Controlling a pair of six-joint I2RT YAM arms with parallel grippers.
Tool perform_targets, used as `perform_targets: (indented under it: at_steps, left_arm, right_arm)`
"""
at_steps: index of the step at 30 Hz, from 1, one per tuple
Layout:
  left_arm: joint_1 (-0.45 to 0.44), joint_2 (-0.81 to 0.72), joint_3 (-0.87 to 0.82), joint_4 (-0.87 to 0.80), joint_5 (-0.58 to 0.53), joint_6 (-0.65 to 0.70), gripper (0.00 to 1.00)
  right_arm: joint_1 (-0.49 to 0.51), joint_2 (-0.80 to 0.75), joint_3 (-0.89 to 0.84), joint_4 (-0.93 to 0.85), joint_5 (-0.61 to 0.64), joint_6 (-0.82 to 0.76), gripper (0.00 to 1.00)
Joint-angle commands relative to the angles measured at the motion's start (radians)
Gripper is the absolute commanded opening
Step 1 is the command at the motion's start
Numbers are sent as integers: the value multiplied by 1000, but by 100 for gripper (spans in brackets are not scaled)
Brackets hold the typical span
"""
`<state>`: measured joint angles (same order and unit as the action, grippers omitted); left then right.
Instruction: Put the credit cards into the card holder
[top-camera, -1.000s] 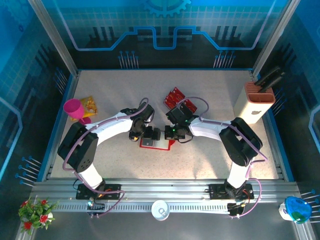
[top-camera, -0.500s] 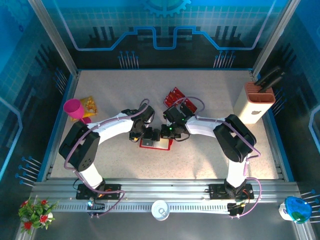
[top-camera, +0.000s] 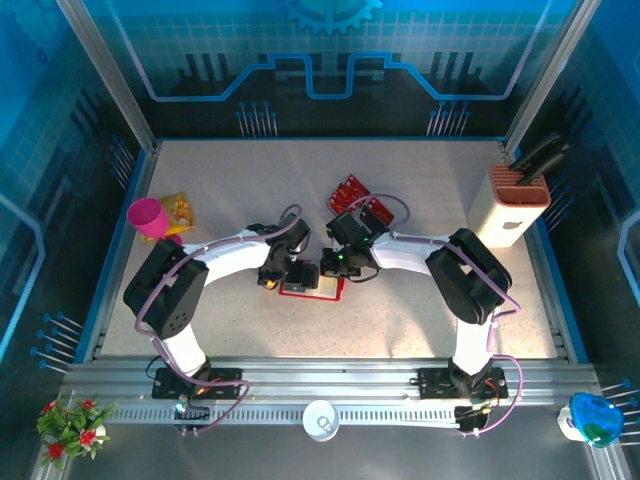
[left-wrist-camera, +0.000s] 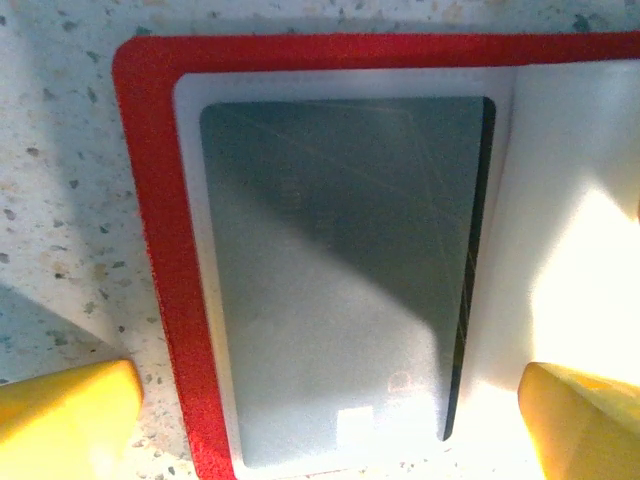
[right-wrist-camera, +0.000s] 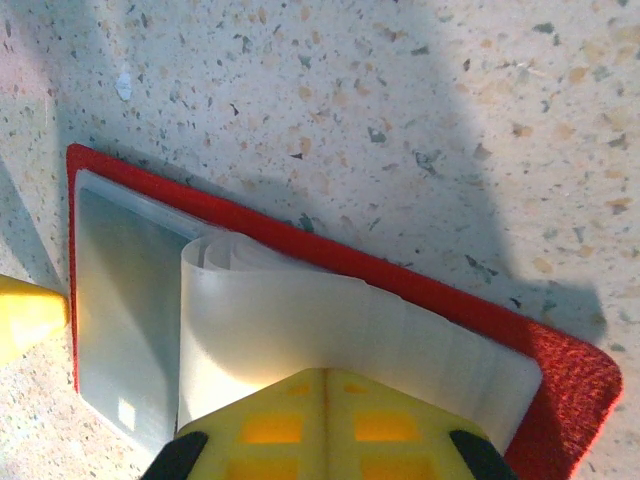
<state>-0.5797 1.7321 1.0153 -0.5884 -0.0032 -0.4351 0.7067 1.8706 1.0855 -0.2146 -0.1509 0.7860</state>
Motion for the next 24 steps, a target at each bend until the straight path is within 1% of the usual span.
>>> perform_targets:
  at_steps: [1,4,10,13,19,24]
  left_arm:
    - [-6,44,-23,-45,-72,15,99]
    - [-5,36,-37,-42,-77,3,99]
    - [-6,26,-49,-32,-74,-10,99]
    - [-5,24,-49,-31,-72,-14,99]
    - [-6,19,-55,-28,-71,-13,99]
    - [-5,17,-58,-25,-70,-14,99]
  right_arm:
    - [0,-15,-22,-3,-11,16,0]
    - [-14,-57,-37,4,3,31,1]
    - [-26,-93,-66,17,14,65,22]
    - [-24,-86,-71,23,13,76,29]
    - [-24,-63,-71,31,7,84,35]
    - [-26,-27,-61,63,-35,88,35]
